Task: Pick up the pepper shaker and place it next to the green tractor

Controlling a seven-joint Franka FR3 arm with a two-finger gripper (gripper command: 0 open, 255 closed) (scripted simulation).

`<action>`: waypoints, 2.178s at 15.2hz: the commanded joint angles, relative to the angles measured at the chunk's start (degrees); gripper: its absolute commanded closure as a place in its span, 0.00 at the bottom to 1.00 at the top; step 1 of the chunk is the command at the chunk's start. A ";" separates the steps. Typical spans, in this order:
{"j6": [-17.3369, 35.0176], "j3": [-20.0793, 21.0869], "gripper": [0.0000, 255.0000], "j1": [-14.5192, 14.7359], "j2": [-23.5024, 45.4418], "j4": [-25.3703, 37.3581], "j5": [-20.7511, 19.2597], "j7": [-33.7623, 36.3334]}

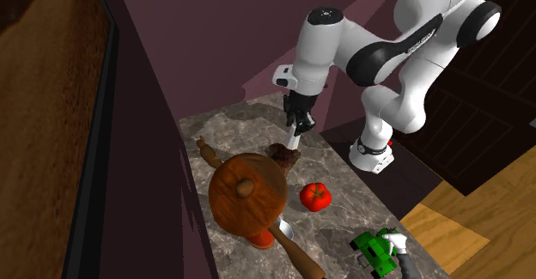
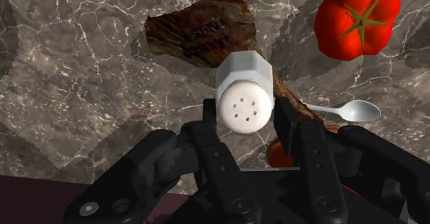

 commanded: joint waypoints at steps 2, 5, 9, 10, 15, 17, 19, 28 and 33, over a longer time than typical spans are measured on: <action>-0.38 2.89 1.00 1.56 -2.31 -2.37 1.22 3.88; -1.38 5.96 1.00 3.26 -4.14 -3.57 2.75 7.77; -2.65 10.21 1.00 5.57 -5.68 -4.25 5.02 13.07; -2.95 11.29 1.00 6.15 -5.90 -4.25 5.61 14.42; -4.27 16.85 1.00 8.89 -5.97 -3.32 8.47 21.28; -4.71 19.13 1.00 9.87 -5.51 -2.49 9.52 24.09; -5.10 21.44 1.00 10.77 -4.78 -1.42 10.47 26.95; -6.39 32.48 1.00 13.44 1.94 6.47 12.65 40.56; -7.05 39.30 1.00 13.99 8.37 13.00 11.39 49.11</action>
